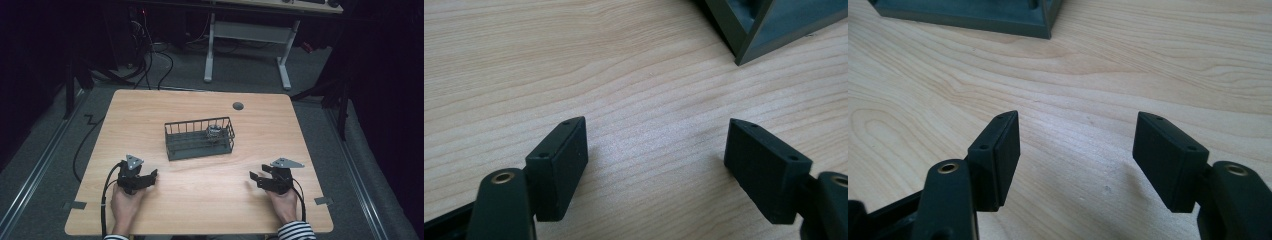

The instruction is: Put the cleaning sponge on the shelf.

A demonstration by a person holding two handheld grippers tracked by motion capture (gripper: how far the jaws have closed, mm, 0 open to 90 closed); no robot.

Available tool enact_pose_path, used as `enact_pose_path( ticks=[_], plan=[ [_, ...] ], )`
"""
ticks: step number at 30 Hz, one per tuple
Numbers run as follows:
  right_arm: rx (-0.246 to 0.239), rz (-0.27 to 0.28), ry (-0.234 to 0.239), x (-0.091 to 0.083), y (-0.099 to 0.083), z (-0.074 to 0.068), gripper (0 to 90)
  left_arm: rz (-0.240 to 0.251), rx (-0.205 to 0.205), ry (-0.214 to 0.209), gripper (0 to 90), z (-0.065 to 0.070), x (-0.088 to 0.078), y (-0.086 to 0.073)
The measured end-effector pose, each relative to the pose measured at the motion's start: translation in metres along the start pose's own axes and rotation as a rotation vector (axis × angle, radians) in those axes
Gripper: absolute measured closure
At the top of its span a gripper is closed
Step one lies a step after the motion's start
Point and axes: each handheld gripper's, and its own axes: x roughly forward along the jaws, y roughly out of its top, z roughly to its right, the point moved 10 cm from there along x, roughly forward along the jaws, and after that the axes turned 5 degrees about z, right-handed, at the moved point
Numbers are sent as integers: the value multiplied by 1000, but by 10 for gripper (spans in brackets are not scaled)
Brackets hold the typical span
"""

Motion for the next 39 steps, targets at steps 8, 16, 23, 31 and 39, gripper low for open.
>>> enact_pose_path(
  ticks=[8, 16, 23, 31, 39],
  plan=[
    [-38, -35, -38, 7, -6, 3, 353, 0, 0, 0, 261, 0, 0, 0],
    [-42, -49, -50, 10, -6, 5, 350, 0, 0, 0, 261, 0, 0, 0],
    [-58, -59, -67, 11, -7, 5, 335, 0, 0, 0, 261, 0, 0, 0],
    [-119, -74, -94, 12, -9, 3, 323, 0, 2, -1, 258, 0, 0, 0],
    [-117, -75, -96, 12, -9, 3, 322, -1, 3, -3, 254, 0, 0, 0]
  ],
)
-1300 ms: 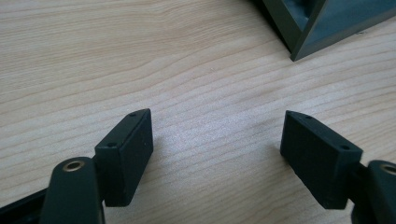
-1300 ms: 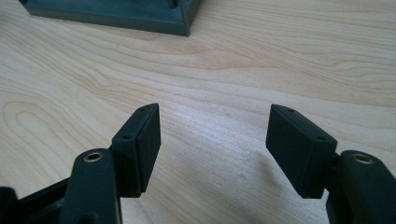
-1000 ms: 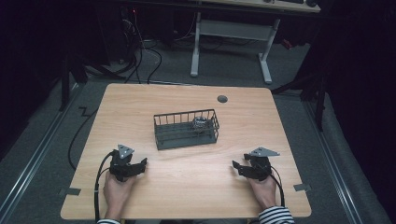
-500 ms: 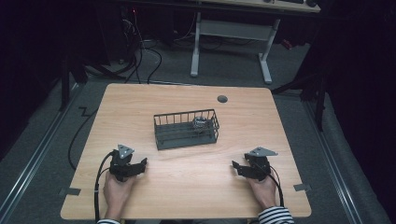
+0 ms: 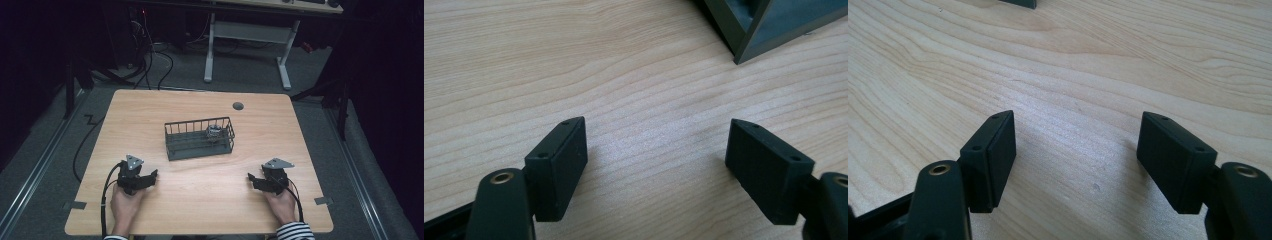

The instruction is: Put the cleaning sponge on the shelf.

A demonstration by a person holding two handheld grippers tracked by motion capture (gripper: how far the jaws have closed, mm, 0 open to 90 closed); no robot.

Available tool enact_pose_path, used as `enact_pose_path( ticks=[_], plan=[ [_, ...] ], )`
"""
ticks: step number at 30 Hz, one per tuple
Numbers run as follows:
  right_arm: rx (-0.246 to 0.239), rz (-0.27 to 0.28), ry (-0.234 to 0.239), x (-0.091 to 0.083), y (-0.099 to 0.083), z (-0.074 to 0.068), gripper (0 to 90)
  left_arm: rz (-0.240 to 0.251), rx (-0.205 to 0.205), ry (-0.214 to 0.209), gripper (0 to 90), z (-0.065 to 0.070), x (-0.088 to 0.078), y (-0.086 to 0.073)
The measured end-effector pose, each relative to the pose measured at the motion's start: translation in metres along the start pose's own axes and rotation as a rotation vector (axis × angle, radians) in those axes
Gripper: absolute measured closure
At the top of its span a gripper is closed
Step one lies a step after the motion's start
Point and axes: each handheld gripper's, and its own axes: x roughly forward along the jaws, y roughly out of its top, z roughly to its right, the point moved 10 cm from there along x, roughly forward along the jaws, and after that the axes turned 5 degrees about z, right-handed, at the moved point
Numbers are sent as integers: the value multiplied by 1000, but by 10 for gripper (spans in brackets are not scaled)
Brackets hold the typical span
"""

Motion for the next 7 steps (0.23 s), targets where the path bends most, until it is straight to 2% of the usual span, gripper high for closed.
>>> enact_pose_path(
  ticks=[7],
  plan=[
    [2, 0, -1, 0, 0, 0, 322, -1, 1, 0, 253, 0, 0, 0]
  ],
)
